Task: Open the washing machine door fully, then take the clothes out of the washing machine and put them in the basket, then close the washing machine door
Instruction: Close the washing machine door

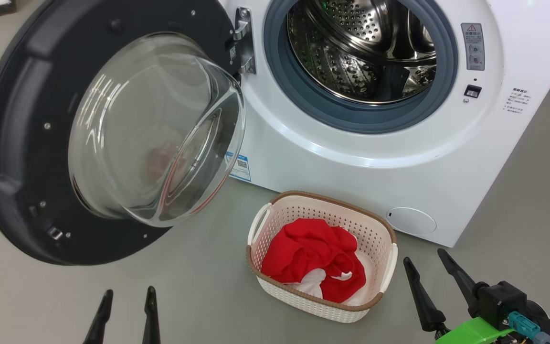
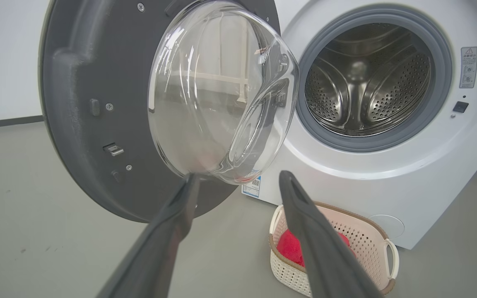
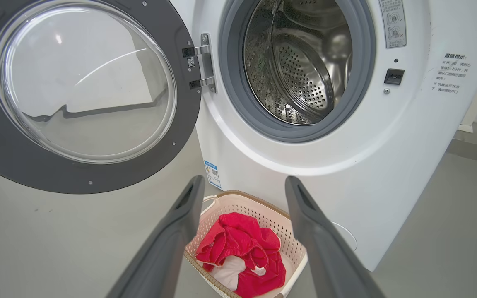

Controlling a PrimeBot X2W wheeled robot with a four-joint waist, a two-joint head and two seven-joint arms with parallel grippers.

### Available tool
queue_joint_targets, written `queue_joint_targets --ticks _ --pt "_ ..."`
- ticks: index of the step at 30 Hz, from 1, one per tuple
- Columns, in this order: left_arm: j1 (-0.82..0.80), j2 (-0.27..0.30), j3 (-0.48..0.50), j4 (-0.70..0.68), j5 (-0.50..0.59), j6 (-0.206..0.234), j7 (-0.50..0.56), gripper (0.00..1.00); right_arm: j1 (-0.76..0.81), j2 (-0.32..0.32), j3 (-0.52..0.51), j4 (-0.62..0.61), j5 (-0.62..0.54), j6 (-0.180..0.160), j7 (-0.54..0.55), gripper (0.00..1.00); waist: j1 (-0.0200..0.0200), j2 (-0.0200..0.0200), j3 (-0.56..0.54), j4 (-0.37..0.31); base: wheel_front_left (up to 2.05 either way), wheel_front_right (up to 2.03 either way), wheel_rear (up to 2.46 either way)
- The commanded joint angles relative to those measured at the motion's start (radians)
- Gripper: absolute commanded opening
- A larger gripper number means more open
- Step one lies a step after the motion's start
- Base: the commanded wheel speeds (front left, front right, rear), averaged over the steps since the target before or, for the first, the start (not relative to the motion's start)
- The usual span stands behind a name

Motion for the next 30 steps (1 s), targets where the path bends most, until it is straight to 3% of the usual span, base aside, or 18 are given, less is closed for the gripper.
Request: queue_joint_targets --ticks 1,2,4,13,18,21,26,30 --pt "-0.015 0.01 0.029 -0.03 -0.01 0.004 -0.004 1.0 -0.018 -0.008 0.026 -0.024 -0.009 0.006 -0.005 1.0 0.0 0.0 0.001 0.0 0.0 0.0 0.0" --pt "-0.016 0.009 0.028 -0.03 -0.015 0.002 -0.002 0.8 -0.019 -0.008 0.026 -0.024 -0.01 0.006 -0.005 1.0 0.0 0.0 0.002 0.001 0.0 0.0 0.0" --pt "-0.017 0.008 0.026 -0.03 -0.021 0.0 -0.005 0.0 -0.019 -0.008 0.026 -0.025 -0.01 0.006 -0.003 1.0 0.0 0.0 0.001 0.001 0.0 0.0 0.0" --pt "-0.016 0.01 0.02 -0.031 -0.045 -0.014 -0.007 0.0 -0.016 -0.008 0.023 -0.026 -0.009 0.006 -0.002 1.0 0.0 0.0 -0.002 0.002 0.0 0.0 0.0" --pt "-0.023 -0.007 0.026 -0.056 -0.127 -0.042 -0.018 0.0 -0.017 -0.008 0.02 -0.025 -0.008 0.006 -0.003 1.0 0.0 0.0 -0.005 0.005 0.0 0.0 0.0" --pt "-0.032 -0.03 0.049 -0.092 -0.284 -0.081 -0.041 0.0 -0.017 -0.008 0.02 -0.025 -0.007 0.006 -0.003 1.0 0.0 0.0 -0.006 0.006 0.0 0.0 0.0" --pt "-0.059 -0.045 0.127 -0.165 -0.696 -0.153 -0.057 0.0 -0.017 -0.008 0.019 -0.024 -0.005 0.006 -0.005 1.0 0.0 0.0 -0.009 0.005 0.0 0.0 0.0" --pt "-0.086 -0.047 0.221 -0.215 -0.998 -0.18 -0.063 0.0 -0.017 -0.008 0.019 -0.024 -0.003 0.006 -0.006 1.0 0.0 0.0 -0.01 0.002 0.0 0.0 0.0"
